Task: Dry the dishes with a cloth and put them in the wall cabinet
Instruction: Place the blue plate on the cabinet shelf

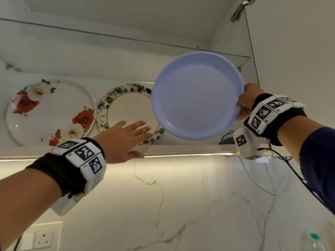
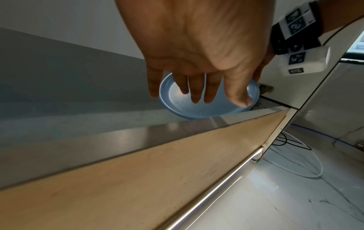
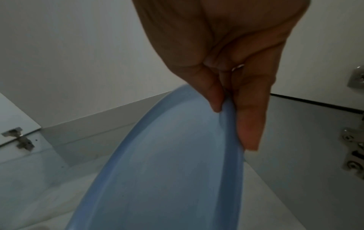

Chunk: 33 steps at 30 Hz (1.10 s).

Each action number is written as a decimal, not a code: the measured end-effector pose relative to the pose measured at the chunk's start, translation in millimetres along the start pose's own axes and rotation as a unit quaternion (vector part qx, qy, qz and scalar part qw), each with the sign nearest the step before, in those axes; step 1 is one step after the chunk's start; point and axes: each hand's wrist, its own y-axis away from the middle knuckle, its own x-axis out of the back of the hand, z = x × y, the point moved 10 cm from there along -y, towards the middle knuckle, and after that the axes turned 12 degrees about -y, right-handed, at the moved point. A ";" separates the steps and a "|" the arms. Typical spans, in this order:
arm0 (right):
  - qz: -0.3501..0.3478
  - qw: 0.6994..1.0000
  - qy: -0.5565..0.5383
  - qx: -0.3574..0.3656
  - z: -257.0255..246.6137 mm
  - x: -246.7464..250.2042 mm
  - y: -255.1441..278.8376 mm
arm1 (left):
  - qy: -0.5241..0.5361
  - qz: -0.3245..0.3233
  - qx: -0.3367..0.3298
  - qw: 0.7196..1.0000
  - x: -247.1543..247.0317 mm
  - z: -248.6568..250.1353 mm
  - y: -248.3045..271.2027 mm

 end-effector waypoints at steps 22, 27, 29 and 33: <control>0.007 0.935 0.309 0.176 -10.0 -79.6 -156.8 | 0.265 -0.248 0.042 0.931 -36.5 8.4 -65.1; -0.002 0.927 0.332 0.174 7.9 -95.2 -169.6 | 0.281 -0.243 0.052 0.927 -37.6 7.1 -66.3; 0.001 0.923 0.342 0.175 11.2 -99.6 -172.6 | 0.288 -0.241 0.055 0.925 -38.8 6.6 -66.4; 0.007 0.918 0.358 0.169 19.0 -111.2 -179.0 | 0.303 -0.245 0.060 0.919 -45.4 4.2 -66.5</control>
